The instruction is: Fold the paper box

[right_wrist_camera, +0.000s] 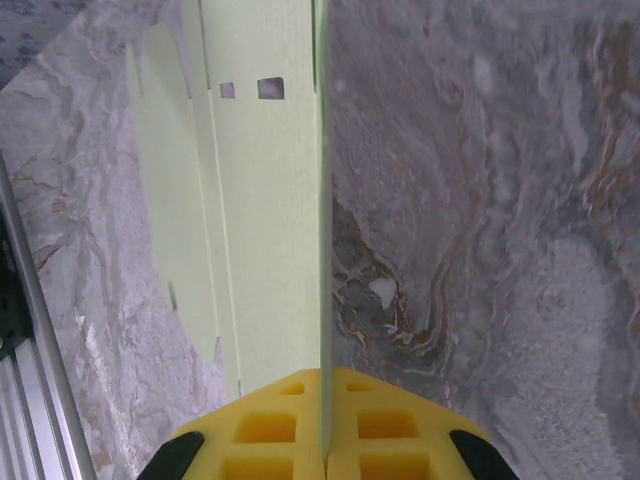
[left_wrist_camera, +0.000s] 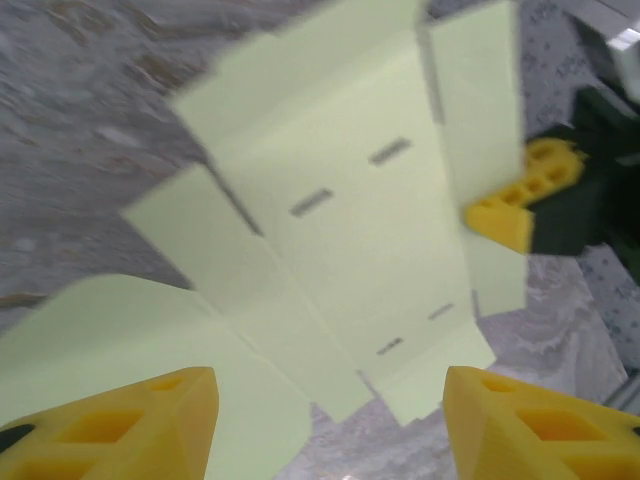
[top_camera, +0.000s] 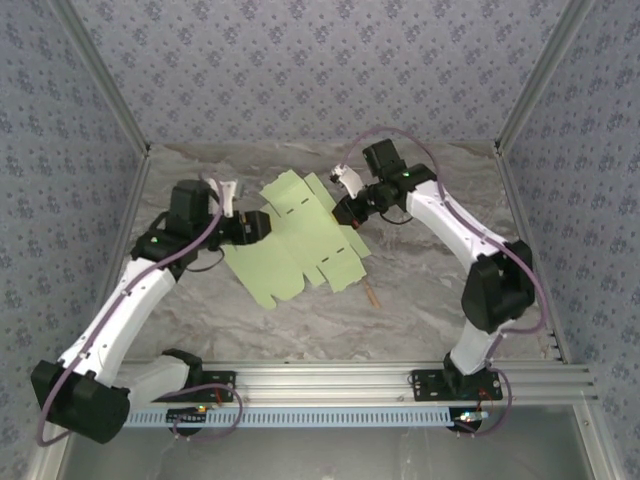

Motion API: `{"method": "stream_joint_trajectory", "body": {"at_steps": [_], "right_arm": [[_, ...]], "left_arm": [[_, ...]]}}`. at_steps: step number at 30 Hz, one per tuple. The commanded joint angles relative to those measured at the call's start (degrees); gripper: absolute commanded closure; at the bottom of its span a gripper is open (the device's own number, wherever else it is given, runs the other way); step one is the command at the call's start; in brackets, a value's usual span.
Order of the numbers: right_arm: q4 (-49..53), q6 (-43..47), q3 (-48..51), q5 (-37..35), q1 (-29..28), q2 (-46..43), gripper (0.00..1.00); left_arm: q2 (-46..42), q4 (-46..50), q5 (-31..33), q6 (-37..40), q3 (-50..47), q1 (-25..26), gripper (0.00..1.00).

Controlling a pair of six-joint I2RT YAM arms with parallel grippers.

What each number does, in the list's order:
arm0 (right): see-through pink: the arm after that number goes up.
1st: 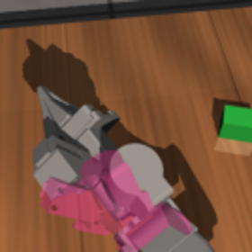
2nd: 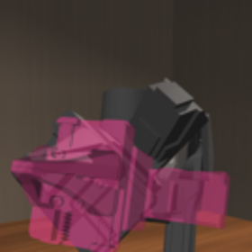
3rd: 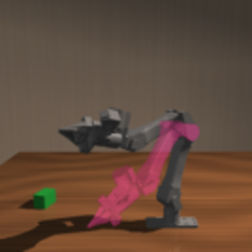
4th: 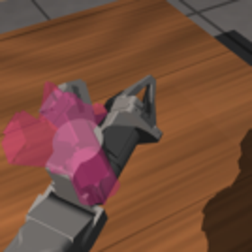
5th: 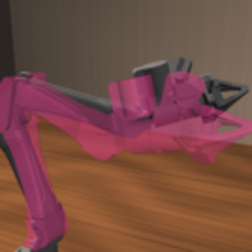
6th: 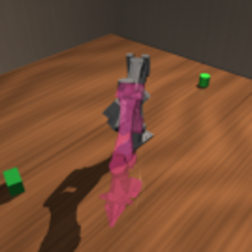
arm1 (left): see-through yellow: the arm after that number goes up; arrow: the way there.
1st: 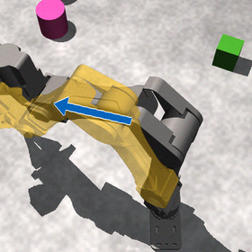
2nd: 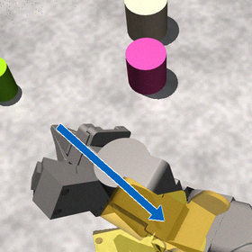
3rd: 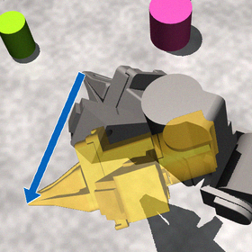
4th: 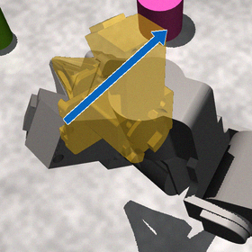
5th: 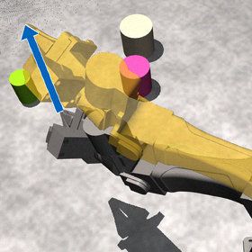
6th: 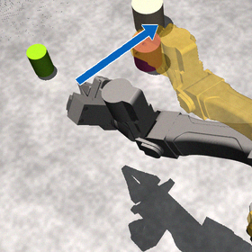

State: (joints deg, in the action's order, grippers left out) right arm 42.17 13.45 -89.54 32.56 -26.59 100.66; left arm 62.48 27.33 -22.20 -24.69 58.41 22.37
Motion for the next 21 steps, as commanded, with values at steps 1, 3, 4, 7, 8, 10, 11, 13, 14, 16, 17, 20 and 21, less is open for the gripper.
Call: {"method": "stream_joint_trajectory", "body": {"at_steps": [1, 3, 4, 7, 8, 10, 11, 13, 14, 16, 17, 20, 21], "right_arm": [[5.64, -4.85, -4.34, -1.94, 0.15, 3.92, 1.0], [6.07, -5.69, -5.78, -4.64, -0.11, 5.71, 1.0], [6.5, -5.69, -6.38, -5.68, -0.29, 6.44, 1.0], [7.61, -5.59, -8.19, -7.93, -0.69, 8.4, 1.0], [7.77, -5.64, -8.5, -8.73, -0.79, 8.9, 1.0], [7.92, -5.66, -8.85, -9.33, -0.83, 9.74, 1.0], [8.05, -5.56, -9.11, -9.64, -0.96, 10.11, 1.0], [8.13, -5.53, -9.25, -10.3, -1.03, 10.73, 1.0], [8.26, -5.34, -9.25, -10.4, -1.01, 10.86, 1.0], [8.19, -5.26, -9.24, -10.45, -1.1, 11.2, 1.0], [8.1, -5.16, -9.27, -10.54, -1.11, 11.38, 1.0], [8.27, -5.18, -9.76, -10.93, -1.26, 12.16, 1.0], [8.23, -5.11, -9.9, -11.25, -1.37, 12.4, 1.0]], "left_arm": [[3.49, -7.69, 1.06, -6.27, -4.15, 3.71, 0.41], [6.73, -12.47, 0.71, -8.0, -6.1, 4.74, 0.46], [8.34, -14.39, 0.86, -8.56, -6.82, 4.95, 0.49], [13.13, -20.15, 0.48, -9.2, -8.39, 5.11, 0.56], [15.04, -21.86, -0.04, -9.39, -8.64, 5.2, 0.59], [18.67, -24.69, -0.76, -9.45, -8.67, 5.2, 0.64], [20.42, -26.43, -0.91, -9.92, -8.78, 5.2, 0.67], [23.28, -29.76, -1.96, -10.37, -8.82, 5.23, 0.71], [24.73, -30.83, -1.89, -10.78, -8.61, 5.18, 0.73], [27.26, -31.98, -2.65, -10.87, -7.95, 5.22, 0.75], [28.55, -32.2, -2.82, -10.77, -7.67, 5.23, 0.77], [31.58, -33.96, -3.44, -11.32, -7.74, 5.36, 0.8], [32.34, -34.12, -3.38, -11.41, -7.83, 5.4, 0.8]]}}
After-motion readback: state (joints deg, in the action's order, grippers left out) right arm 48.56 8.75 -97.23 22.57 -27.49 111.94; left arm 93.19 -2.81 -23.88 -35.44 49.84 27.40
